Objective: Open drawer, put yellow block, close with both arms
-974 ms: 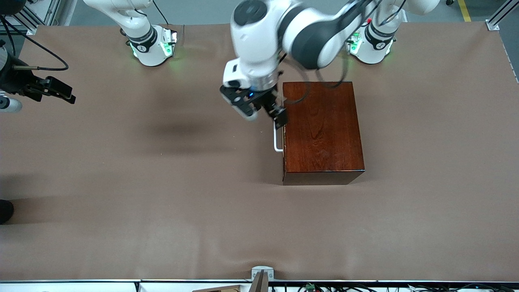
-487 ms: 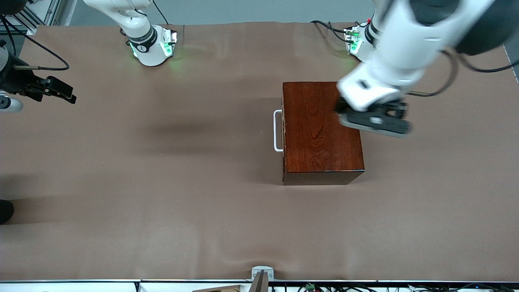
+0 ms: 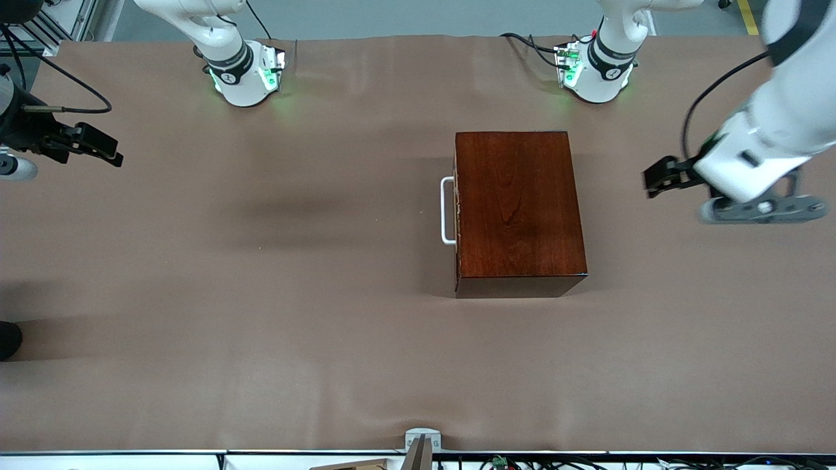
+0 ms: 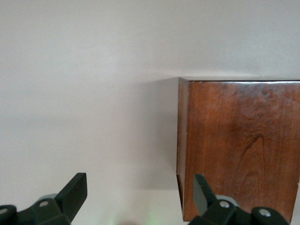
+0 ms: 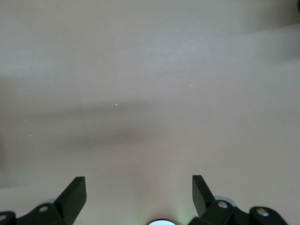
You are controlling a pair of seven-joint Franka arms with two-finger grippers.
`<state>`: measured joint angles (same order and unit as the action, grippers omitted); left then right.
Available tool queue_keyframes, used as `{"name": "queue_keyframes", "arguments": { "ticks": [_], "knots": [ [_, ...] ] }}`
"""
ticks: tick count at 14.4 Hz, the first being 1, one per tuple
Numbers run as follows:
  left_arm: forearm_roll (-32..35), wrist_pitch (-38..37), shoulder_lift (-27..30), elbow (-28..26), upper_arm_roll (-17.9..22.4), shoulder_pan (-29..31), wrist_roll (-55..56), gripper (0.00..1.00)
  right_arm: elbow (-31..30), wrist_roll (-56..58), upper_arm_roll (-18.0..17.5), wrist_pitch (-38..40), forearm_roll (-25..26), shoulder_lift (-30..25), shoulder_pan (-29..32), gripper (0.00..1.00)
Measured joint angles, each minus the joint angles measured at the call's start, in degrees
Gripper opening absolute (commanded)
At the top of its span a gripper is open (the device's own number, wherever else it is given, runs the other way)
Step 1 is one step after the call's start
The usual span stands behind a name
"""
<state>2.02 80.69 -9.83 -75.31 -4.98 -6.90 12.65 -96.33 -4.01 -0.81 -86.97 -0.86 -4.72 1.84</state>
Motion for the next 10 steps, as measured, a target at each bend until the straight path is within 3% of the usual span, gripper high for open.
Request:
{"name": "queue_keyframes", "arguments": {
  "ticks": [5, 10],
  "knots": [
    [-1.21, 7.12, 11.45, -14.21, 4.74, 0.08, -4.12, 1.0, 0.01, 0.0, 0.01, 0.01, 0.0, 0.0, 0.0, 1.0],
    [-2.96, 10.14, 12.42, -17.07, 7.19, 1.59, -6.83, 1.0, 0.73, -0.01, 0.11, -0.01, 0.0, 0.0, 0.07, 1.0]
  ]
}}
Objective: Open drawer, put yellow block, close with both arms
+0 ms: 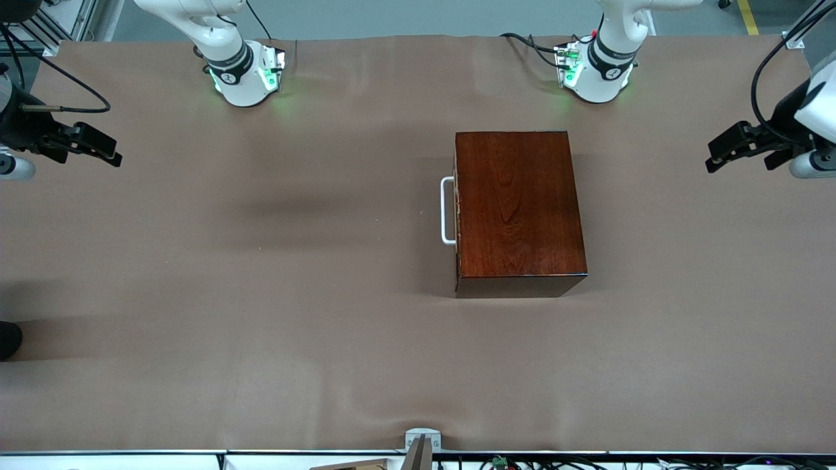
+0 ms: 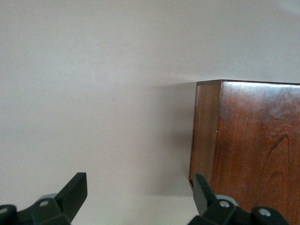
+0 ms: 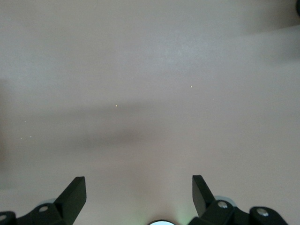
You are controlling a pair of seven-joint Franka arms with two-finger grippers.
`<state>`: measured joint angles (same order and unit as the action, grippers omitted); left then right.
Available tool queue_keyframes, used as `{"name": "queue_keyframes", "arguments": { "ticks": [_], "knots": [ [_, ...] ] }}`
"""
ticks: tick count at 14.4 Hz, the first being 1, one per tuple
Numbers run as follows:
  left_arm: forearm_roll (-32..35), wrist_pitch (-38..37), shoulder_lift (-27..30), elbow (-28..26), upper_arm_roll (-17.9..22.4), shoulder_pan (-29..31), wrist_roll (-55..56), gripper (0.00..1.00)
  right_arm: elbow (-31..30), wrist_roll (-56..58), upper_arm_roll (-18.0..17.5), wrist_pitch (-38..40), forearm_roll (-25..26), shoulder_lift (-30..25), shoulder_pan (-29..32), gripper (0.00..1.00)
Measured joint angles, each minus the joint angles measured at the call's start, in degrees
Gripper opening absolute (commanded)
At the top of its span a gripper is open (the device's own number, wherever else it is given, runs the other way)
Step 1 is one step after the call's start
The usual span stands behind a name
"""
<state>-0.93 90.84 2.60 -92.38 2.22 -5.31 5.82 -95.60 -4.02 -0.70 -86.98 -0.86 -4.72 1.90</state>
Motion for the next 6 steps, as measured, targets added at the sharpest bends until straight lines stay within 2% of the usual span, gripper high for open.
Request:
{"name": "queue_keyframes", "arguments": {
  "ticks": [6],
  "knots": [
    [0.0, 0.31, -0.07, -0.06, -0.28, -0.03, -2.5, 1.0, 1.11, 0.0, 0.32, -0.06, 0.0, 0.0, 0.1, 1.0]
  ]
}}
